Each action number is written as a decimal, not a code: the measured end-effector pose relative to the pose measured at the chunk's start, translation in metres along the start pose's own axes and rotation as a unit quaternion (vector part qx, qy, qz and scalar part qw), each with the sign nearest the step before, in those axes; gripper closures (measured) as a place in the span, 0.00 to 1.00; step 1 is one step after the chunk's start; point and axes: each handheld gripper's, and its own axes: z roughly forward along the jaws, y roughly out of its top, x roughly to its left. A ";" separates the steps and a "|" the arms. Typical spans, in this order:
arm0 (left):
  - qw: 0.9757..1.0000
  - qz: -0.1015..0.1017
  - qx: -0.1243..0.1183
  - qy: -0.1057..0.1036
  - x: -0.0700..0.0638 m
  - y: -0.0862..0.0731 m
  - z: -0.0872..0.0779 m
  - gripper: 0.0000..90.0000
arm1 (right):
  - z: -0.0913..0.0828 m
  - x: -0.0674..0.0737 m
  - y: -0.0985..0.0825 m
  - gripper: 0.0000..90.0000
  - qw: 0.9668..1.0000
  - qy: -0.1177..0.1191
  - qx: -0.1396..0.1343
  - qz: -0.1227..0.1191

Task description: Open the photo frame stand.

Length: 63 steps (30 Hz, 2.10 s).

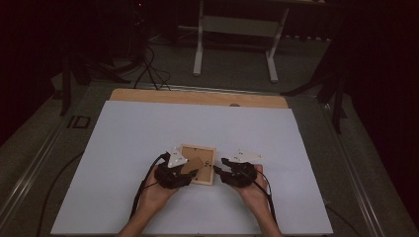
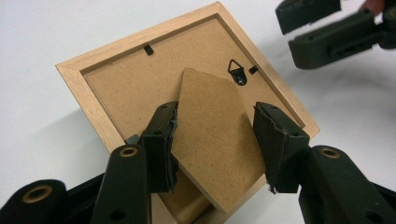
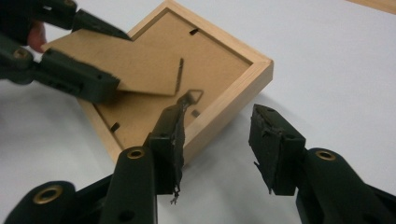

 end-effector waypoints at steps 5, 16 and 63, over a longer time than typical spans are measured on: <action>1.000 0.012 -0.011 0.004 -0.002 -0.006 -0.003 0.58 | 0.001 -0.003 0.002 0.58 1.000 0.016 -0.002 0.012; 0.999 0.032 -0.031 0.010 -0.006 -0.015 -0.007 0.58 | 0.012 -0.001 0.007 0.48 0.999 0.031 0.011 0.025; 0.997 0.005 -0.027 -0.068 0.002 -0.019 -0.018 0.69 | 0.012 -0.006 0.026 0.57 0.995 0.082 -0.007 0.048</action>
